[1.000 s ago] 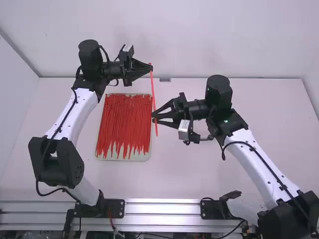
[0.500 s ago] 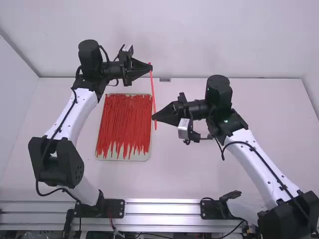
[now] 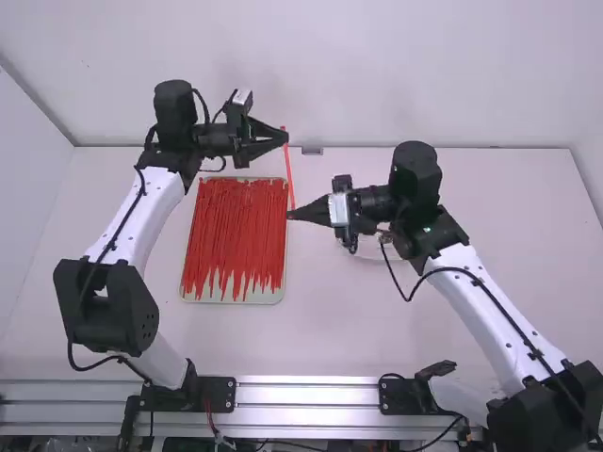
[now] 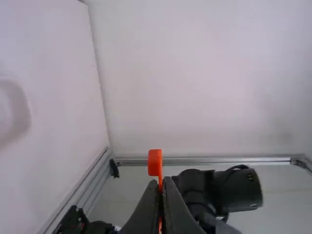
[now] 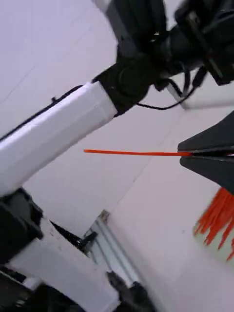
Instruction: Fasten the cable tie
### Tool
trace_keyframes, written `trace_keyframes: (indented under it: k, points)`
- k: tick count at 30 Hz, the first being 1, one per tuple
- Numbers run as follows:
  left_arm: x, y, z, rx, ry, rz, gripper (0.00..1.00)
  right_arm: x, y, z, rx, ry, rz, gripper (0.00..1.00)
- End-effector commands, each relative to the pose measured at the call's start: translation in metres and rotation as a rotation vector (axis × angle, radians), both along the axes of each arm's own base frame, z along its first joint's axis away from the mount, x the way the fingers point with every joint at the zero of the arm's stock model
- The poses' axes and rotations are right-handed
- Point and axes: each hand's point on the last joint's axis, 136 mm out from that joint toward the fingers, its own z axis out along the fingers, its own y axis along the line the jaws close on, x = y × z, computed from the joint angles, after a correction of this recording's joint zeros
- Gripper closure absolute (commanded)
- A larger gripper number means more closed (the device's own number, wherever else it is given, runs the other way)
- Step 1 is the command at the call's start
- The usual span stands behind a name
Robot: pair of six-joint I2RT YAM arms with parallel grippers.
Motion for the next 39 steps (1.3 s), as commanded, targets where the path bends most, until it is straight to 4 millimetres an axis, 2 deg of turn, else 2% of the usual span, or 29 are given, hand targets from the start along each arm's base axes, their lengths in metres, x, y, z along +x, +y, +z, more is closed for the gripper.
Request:
trace_keyframes:
  k: [1, 4, 10, 14, 17, 18, 20, 24, 26, 30, 39]
  points:
    - [0.0, 0.003, 0.007, 0.026, -0.143, -0.002, 0.98, 0.029, 0.002, -0.002, -0.023, 0.345, -0.172, 1.0]
    - [-0.001, 0.003, 0.005, 0.032, -0.166, -0.008, 0.98, 0.034, 0.002, -0.003, -0.02, 0.288, -0.2, 1.0]
    - [-0.001, 0.003, 0.005, 0.053, -0.282, -0.015, 0.98, 0.009, 0.002, 0.0, -0.023, 0.252, -0.051, 1.0]
    - [0.0, 0.003, 0.005, 0.092, -0.482, -0.024, 0.98, 0.017, 0.003, 0.004, -0.021, 0.39, -0.099, 1.0]
    - [0.0, 0.003, 0.005, 0.134, -0.707, -0.038, 0.98, 0.024, 0.002, 0.01, -0.005, 0.523, -0.135, 1.0]
    - [0.0, 0.003, 0.005, 0.134, -0.707, -0.038, 0.98, 0.024, 0.002, 0.01, -0.005, 0.523, -0.135, 1.0]
    - [0.0, 0.003, 0.005, 0.161, -0.849, -0.048, 0.98, 0.027, 0.0, 0.015, 0.009, 0.593, -0.146, 1.0]
    - [-0.001, 0.003, 0.005, 0.186, -0.989, -0.057, 0.98, 0.034, -0.004, 0.017, 0.02, 0.69, -0.17, 1.0]
    - [0.0, 0.003, 0.005, 0.196, -1.038, -0.06, 0.98, 0.042, -0.007, 0.013, 0.024, 0.739, -0.215, 1.0]
    - [-0.001, 0.003, 0.004, 0.217, -1.146, -0.069, 0.98, 0.058, -0.012, -0.008, -0.004, 0.822, -0.324, 1.0]
    - [-0.006, 0.0, -0.007, 0.246, -1.256, -0.105, 0.98, 0.054, 0.004, -0.03, -0.067, 0.91, -0.302, 1.0]
